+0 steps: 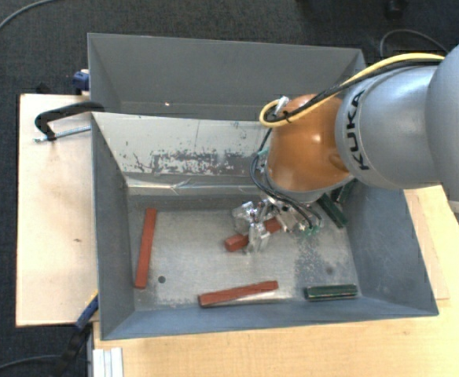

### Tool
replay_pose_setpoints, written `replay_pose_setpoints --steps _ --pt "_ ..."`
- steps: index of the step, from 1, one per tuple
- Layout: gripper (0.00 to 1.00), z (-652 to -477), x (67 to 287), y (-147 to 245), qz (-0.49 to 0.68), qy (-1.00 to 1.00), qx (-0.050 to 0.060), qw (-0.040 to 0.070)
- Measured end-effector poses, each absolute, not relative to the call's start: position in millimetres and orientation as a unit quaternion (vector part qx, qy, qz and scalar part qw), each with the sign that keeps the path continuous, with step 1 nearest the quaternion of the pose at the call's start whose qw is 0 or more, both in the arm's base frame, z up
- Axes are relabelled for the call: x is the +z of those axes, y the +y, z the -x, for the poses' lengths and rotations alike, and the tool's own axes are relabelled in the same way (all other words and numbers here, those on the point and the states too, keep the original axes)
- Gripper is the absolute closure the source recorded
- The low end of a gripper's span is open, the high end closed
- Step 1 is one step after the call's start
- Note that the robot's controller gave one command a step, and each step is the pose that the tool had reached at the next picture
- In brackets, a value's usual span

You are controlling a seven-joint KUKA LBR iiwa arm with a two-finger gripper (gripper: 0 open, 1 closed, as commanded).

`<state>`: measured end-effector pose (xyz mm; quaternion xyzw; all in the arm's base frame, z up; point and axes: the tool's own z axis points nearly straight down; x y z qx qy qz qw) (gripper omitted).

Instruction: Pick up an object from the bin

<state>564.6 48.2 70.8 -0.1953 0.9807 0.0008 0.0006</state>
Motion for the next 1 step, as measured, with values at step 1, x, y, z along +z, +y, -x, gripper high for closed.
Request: replay_pose_setpoints --steps 1 --pt "1.00 -587.3 231.3 38.2 0.188 0.982 0.000 0.004"
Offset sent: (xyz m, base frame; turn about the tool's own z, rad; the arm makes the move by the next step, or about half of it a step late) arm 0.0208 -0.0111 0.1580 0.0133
